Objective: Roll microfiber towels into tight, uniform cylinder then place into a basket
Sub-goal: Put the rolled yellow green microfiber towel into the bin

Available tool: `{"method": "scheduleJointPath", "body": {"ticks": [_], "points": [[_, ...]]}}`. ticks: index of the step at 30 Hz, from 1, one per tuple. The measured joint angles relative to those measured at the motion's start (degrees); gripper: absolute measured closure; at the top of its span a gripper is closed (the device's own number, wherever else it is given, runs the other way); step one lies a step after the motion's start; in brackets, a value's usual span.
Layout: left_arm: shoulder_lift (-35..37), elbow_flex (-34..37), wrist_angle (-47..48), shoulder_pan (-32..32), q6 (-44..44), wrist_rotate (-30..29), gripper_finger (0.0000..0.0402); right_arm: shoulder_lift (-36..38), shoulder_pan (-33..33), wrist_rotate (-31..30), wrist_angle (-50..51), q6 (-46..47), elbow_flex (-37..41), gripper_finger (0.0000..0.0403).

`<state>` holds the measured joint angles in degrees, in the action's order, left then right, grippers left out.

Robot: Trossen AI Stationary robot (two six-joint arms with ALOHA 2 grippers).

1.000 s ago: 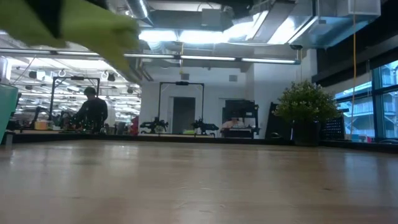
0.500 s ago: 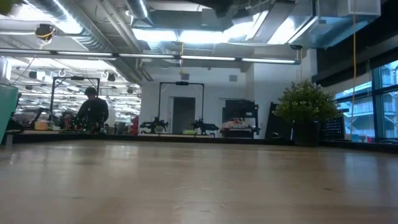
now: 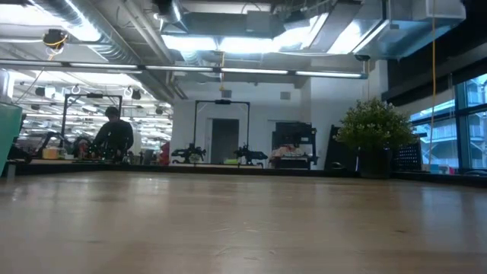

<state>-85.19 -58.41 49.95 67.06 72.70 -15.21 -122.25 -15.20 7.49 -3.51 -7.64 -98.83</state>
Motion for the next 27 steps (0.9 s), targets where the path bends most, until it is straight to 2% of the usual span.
{"method": "scheduleJointPath", "body": {"ticks": [6,13,27], "points": [[0.00,8.92,-11.87,0.15,-1.23,2.05,0.0369,-6.81,-0.06,2.29,0.60,-0.15,-7.55,0.0218],[0.00,15.27,-20.86,0.14,-4.23,2.54,0.0371,-9.96,0.37,2.27,1.33,-0.22,-9.47,0.0218],[0.00,16.57,-23.35,0.14,-5.76,2.65,0.0367,-9.99,0.35,2.25,2.11,-0.19,-9.50,0.0218]]}}
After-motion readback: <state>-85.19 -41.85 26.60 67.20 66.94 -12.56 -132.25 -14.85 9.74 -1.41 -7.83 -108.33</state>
